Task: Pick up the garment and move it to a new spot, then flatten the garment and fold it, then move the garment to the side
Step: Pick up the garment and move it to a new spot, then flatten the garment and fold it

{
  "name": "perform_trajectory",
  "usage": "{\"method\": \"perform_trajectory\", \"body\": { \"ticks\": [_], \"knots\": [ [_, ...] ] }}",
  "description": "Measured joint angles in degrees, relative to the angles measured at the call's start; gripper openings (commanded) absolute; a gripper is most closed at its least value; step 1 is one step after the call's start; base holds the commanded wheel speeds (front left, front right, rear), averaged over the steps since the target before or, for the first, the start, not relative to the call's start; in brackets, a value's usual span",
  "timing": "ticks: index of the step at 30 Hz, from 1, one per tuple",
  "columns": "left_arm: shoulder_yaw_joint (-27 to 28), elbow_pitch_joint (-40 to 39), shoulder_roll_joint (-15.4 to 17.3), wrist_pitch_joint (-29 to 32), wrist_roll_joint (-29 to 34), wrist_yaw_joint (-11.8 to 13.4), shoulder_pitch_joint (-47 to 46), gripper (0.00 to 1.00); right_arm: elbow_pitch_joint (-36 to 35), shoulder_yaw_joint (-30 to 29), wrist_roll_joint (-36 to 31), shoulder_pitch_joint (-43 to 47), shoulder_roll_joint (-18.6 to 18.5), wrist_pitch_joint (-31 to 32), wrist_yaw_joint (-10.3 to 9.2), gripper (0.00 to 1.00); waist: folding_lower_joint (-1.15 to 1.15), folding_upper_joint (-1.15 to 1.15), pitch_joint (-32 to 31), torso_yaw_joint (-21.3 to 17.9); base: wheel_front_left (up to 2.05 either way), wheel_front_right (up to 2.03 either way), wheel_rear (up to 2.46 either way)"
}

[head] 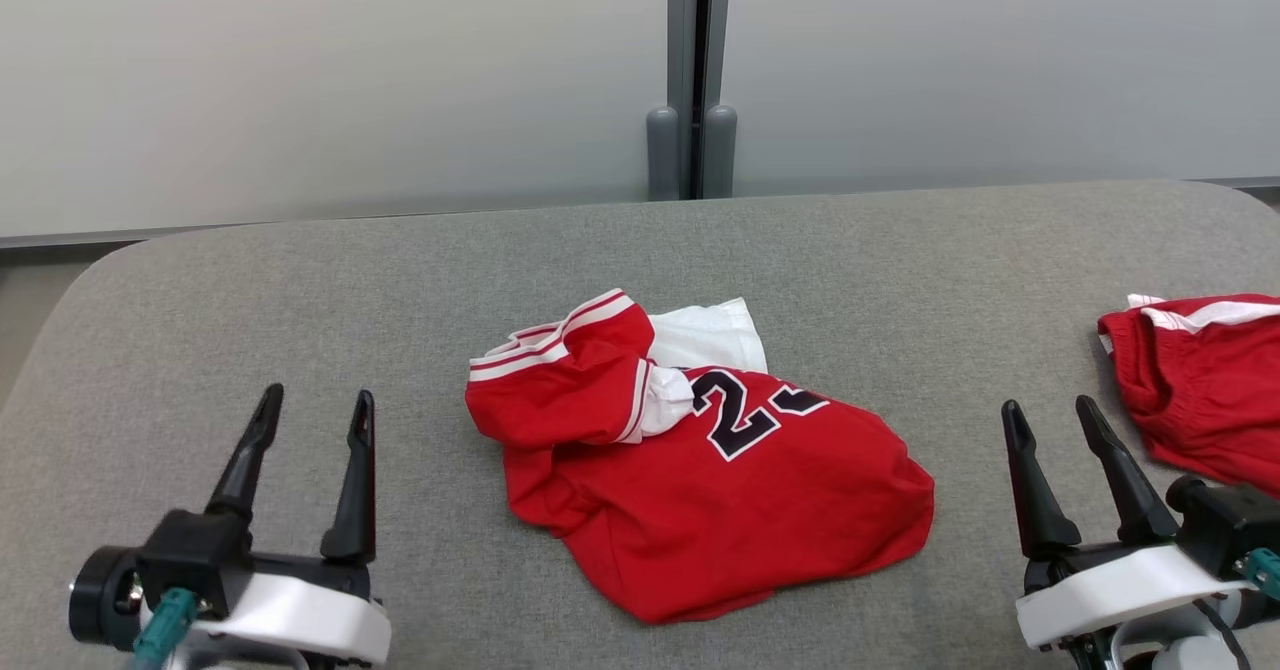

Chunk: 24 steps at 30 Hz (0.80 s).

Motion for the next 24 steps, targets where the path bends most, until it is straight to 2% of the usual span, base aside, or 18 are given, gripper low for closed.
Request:
{"method": "perform_trajectory", "body": {
  "ticks": [4, 9, 18, 24],
  "knots": [
    [1.3, -2.2, -3.4, 0.0, 3.7, -0.1, 4.1, 1.0, 0.1, -0.1, 0.0, 0.9, 0.3, 0.0, 0.0, 1.0, 0.0, 0.0, -0.4, 0.1, 0.0, 0.0, 0.0],
    [3.1, -2.4, -6.6, 0.0, 6.1, -2.1, 5.7, 1.0, 0.4, 0.7, 0.0, 1.5, 0.5, 0.0, 0.0, 1.0, 0.0, 0.0, -0.8, 0.3, 0.0, 0.0, 0.0],
    [6.5, -1.9, -9.5, 0.0, 9.1, -5.3, 6.8, 1.0, 1.2, 1.2, 0.3, 1.5, -0.2, 0.0, 0.0, 1.0, 0.0, 0.0, -0.6, 0.2, 0.0, 0.0, 0.0],
    [8.3, -1.8, -11.3, 0.0, 10.7, -6.9, 7.5, 1.0, 3.2, 3.7, 1.0, 0.8, -0.9, 1.1, 0.0, 1.0, 0.0, 0.0, -0.3, 0.8, 0.0, 0.0, 0.0]
  ]
}}
